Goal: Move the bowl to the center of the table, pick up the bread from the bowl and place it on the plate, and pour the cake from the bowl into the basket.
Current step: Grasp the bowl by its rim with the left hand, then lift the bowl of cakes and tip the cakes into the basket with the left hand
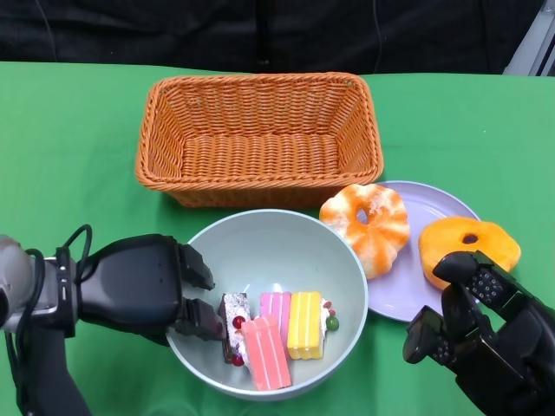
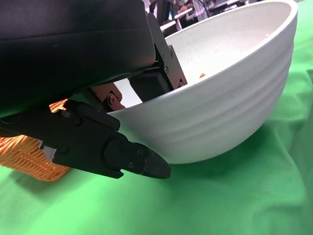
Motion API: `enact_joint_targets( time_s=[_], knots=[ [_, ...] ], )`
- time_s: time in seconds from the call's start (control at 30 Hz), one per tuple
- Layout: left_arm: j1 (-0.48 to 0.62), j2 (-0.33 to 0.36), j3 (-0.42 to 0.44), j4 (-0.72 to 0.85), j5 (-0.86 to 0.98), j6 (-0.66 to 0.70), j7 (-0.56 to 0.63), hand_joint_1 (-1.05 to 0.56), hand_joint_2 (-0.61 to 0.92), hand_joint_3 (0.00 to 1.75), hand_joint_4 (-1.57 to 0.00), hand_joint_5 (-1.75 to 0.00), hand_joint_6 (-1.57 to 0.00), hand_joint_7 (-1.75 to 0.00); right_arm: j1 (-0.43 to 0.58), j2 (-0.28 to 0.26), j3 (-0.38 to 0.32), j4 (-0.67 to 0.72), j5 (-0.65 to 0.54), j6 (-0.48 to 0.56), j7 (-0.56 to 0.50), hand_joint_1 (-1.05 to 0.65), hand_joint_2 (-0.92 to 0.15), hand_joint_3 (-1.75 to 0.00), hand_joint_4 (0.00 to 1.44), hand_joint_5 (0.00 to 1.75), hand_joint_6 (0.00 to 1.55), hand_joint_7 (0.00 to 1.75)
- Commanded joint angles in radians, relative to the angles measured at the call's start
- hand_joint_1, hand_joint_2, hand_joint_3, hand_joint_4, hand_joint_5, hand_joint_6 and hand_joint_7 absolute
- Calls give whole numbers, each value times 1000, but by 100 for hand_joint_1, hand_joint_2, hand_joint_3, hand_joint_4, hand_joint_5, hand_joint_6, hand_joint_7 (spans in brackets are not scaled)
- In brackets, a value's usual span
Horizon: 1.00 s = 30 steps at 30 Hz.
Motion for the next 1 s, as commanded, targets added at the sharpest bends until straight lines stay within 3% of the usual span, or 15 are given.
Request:
enact_joint_targets(
  time_s=[0.03,0.7,0.73,0.8,0.87,0.9,0.93,0.97,1.0],
  knots=[
    [5,-7,-17,20,5,15,47,-45,90,1,-106,-7,-99,-4,8,-5,-12,-22,7,-9,-1,-16,-64,-112,78,175,59,169],
    [1,-20,-39,41,-18,8,56,-48,92,1,-114,-3,-105,-1,12,-6,-18,-27,12,-4,-5,-17,-64,-111,78,175,59,169],
    [-1,-19,-36,43,-28,-12,43,-37,85,1,-117,-4,-107,-2,13,-7,-20,-28,12,-4,-4,-16,-65,-111,78,175,59,169],
    [-3,-17,-32,45,-39,-34,29,-31,82,0,-119,-5,-109,-3,15,-8,-21,-30,11,-4,-4,-16,-65,-111,78,175,59,169],
    [26,-6,44,33,-133,-68,17,-27,78,0,-133,-11,-121,-7,17,-8,-26,-28,13,-4,-5,-16,-65,-111,78,175,58,169],
    [41,-2,75,27,-169,-79,10,-25,82,1,-138,-23,-130,-13,18,-8,-27,-28,14,-4,-6,-16,-66,-111,78,175,58,169],
    [58,1,104,18,-196,-82,13,-24,84,1,-130,-50,-133,-18,18,-7,-29,-26,15,-4,-5,-16,-66,-111,78,175,58,170],
    [70,4,120,9,-209,-81,12,-18,86,10,-108,-120,-107,-94,18,-7,-30,-24,15,-4,-4,-16,-66,-111,78,175,58,170],
    [80,7,132,-1,-216,-79,11,-16,78,31,-99,-146,-91,-132,18,-7,-30,-24,14,-3,-5,-16,-66,-111,78,175,58,170]
  ],
)
